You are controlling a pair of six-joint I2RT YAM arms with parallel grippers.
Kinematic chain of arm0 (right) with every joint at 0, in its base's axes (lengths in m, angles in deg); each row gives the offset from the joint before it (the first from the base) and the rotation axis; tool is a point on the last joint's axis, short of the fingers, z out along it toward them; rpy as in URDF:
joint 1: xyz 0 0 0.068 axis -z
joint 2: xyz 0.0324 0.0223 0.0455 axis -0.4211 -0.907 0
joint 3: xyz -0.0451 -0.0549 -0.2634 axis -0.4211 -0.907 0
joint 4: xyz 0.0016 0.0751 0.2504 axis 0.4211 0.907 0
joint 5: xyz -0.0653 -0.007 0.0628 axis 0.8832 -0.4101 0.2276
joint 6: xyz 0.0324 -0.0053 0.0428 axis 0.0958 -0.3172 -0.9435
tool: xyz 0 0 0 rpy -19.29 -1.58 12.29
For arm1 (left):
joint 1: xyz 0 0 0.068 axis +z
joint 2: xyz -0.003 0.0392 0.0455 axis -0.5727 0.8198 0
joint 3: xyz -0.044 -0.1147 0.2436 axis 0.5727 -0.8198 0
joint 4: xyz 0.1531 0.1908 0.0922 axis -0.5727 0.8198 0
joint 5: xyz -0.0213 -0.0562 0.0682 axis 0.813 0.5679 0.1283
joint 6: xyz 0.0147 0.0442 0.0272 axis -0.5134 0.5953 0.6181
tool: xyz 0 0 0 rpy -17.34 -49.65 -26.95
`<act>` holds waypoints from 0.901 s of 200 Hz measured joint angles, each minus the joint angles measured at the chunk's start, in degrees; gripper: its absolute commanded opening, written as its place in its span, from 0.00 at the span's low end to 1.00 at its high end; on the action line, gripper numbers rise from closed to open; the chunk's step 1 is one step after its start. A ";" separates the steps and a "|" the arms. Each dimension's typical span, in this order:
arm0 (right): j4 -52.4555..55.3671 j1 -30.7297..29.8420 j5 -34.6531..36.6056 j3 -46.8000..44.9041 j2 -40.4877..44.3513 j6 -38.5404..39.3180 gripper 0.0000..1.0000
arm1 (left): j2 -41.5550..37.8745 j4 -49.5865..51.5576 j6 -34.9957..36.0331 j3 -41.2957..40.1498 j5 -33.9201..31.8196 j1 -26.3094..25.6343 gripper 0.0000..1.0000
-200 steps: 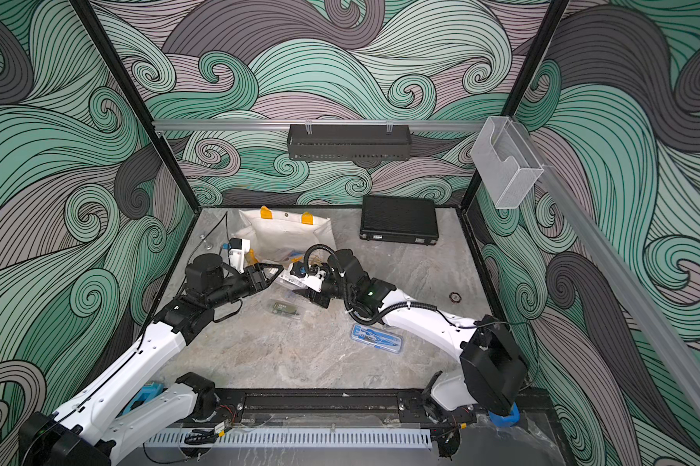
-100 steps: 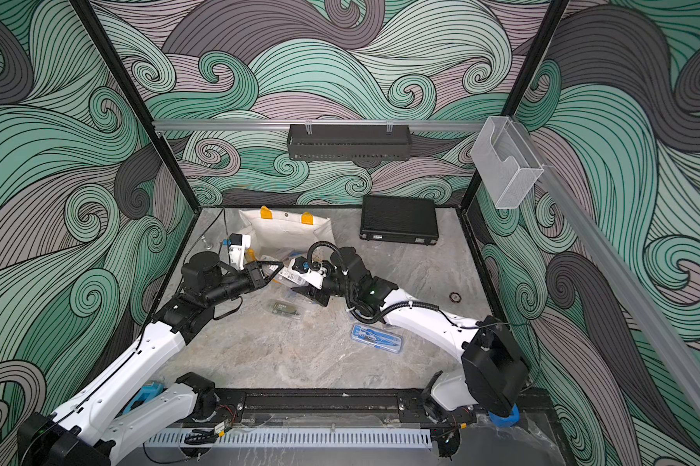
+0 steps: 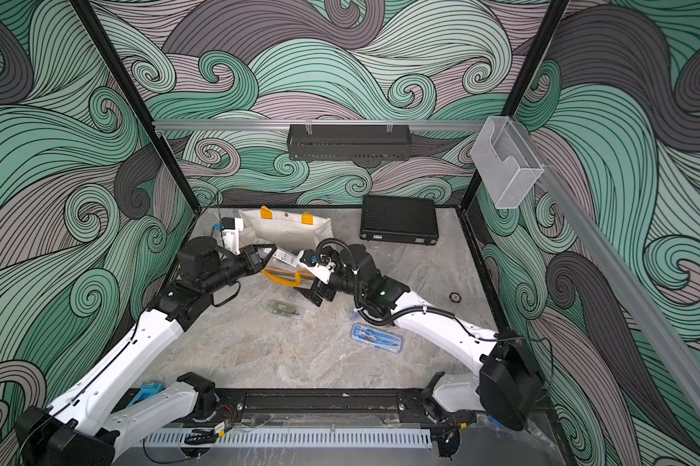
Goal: Put the compass set into the canvas bag
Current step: Place the compass set in the canvas bag.
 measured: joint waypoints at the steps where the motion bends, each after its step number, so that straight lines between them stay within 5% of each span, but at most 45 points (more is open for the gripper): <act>1: 0.07 0.11 0.13 -0.04 0.17 0.00 1.00 | 0.07 0.07 0.11 0.22 -0.20 0.00 0.17; 73: 4.46 2.23 6.01 -2.56 0.96 0.02 1.00 | 14.62 6.97 11.91 16.55 -15.21 0.11 0.15; 180: 5.27 2.23 9.09 -0.94 -7.96 -0.66 1.00 | 32.04 13.81 17.94 21.57 -24.50 0.11 0.16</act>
